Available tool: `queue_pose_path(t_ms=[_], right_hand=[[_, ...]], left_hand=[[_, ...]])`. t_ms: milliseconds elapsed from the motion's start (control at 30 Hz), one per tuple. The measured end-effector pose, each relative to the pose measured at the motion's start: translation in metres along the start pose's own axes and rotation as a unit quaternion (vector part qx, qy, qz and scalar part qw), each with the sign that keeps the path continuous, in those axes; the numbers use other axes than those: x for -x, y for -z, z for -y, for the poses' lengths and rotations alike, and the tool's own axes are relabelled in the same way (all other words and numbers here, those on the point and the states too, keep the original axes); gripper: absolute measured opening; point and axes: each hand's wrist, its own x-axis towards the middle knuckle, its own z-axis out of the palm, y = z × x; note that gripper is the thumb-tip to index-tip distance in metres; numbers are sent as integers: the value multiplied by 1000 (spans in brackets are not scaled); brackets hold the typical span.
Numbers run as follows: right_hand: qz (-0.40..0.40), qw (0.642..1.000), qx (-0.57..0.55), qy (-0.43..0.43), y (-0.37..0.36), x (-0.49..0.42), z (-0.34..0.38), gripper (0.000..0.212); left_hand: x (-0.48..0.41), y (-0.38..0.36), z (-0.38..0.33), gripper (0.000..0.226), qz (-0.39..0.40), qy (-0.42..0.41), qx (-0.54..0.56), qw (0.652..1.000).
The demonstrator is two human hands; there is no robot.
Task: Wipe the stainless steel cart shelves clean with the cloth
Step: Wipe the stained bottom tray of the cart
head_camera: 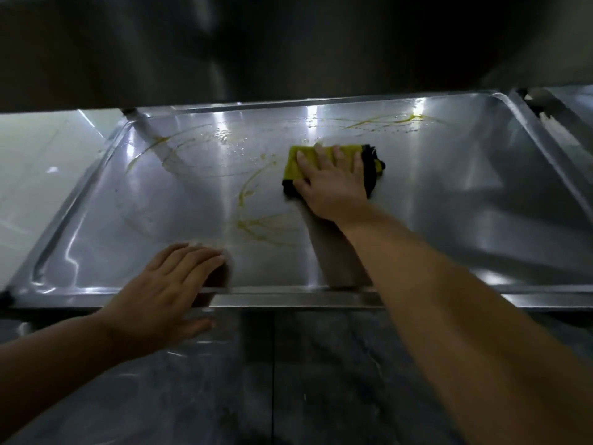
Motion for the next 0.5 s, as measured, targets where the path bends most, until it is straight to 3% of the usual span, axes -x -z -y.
queue_pose_path(t_ms=[100, 200, 367, 500], right_hand=[[45, 999, -6, -30, 10, -33, 5, 59], [65, 997, -4, -32, 13, -32, 6, 60], [55, 998, -10, 12, 4, 46, 24, 57], [80, 995, -2, 59, -1, 131, 54, 69]], left_hand=[[11, -1, 8, 70, -3, 4, -17, 1000], [10, 6, 19, 82, 15, 0, -34, 999], [5, 8, 39, 104, 65, 6, -46, 997], [8, -3, 40, 108, 30, 25, 11, 999]])
